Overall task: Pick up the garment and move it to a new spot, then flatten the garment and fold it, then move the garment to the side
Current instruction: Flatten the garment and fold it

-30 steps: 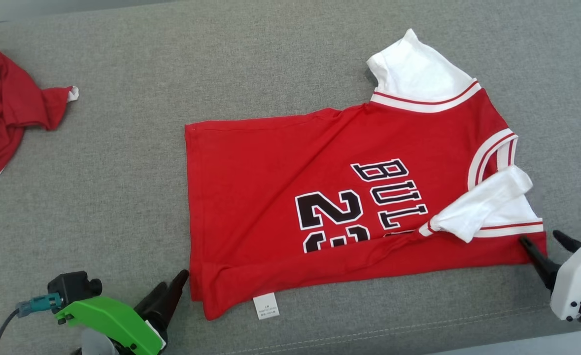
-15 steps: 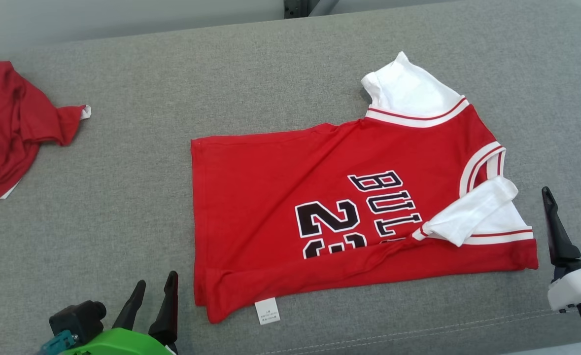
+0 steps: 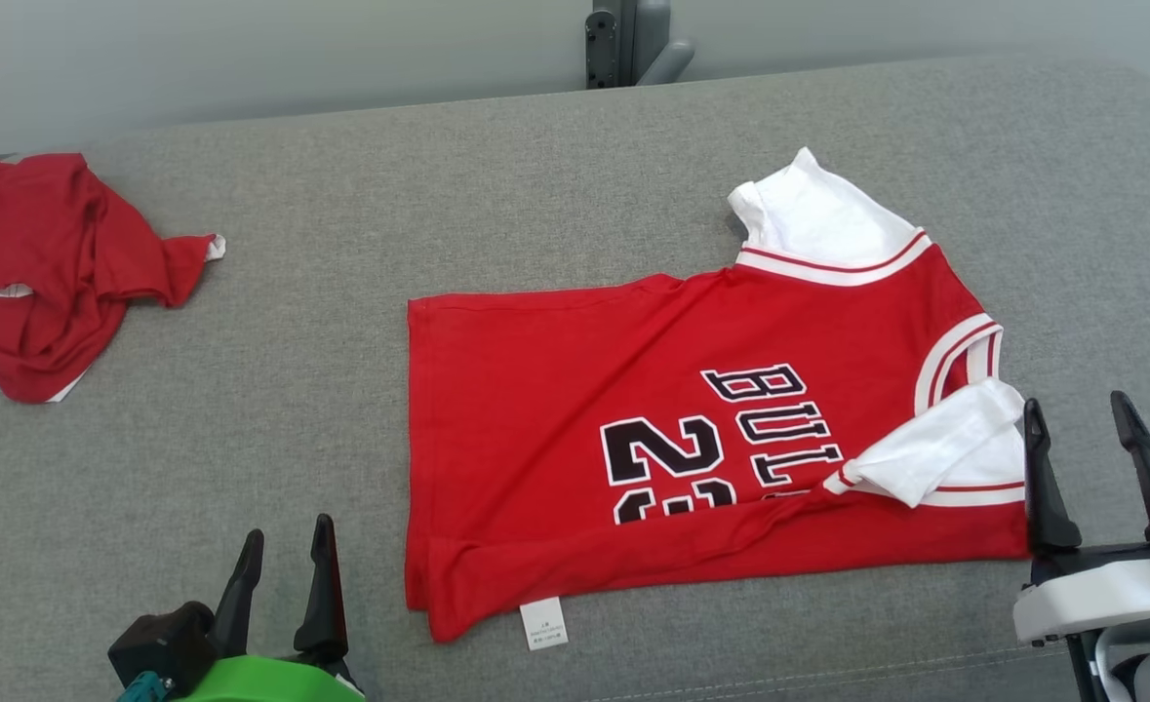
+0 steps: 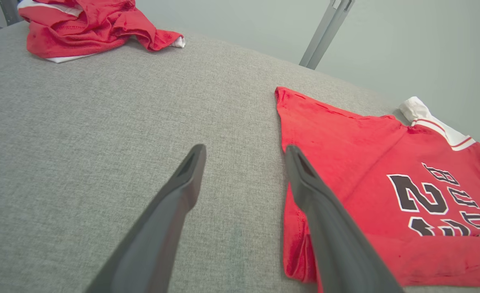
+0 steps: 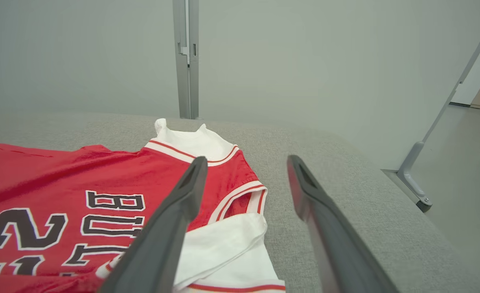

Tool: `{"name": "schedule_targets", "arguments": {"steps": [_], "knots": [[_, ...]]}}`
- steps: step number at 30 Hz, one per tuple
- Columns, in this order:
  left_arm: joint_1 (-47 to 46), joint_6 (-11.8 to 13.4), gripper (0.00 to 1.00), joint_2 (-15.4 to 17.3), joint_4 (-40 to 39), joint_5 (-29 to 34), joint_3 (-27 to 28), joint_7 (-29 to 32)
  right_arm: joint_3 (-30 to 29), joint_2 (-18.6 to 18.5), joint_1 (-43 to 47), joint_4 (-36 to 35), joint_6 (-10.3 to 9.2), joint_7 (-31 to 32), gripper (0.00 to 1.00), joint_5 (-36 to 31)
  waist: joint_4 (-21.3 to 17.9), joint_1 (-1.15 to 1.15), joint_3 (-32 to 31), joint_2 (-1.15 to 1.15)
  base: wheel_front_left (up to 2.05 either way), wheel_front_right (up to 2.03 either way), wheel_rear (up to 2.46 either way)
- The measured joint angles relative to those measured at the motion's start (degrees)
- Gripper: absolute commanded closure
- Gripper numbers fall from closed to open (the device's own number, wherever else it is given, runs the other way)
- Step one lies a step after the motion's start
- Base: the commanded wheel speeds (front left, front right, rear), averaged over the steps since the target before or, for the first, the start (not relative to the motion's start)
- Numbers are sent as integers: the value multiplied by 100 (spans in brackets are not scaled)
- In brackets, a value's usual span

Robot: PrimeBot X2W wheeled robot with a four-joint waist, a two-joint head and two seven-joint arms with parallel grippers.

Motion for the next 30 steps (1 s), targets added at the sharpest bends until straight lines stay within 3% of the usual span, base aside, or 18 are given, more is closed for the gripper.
{"name": "schedule_targets", "arguments": {"steps": [9,16,23,30], "knots": [[-633,-282,0,-140,386,207,55,-66,287,112,-542,720,0,-4,0,296,63,0,153,0,0,0,0],[-2170,-605,0,-196,782,157,-277,722,827,-419,-2410,1623,0,444,0,571,57,0,755,0,0,0,0],[-3377,-697,0,-188,1454,158,-506,1549,1514,-770,-4217,2707,0,1259,0,777,86,0,1485,0,0,0,0],[-3984,-746,0,-249,1895,214,-730,1837,1997,-1062,-5381,3552,0,1755,0,968,231,1,2065,0,0,0,0]]}}
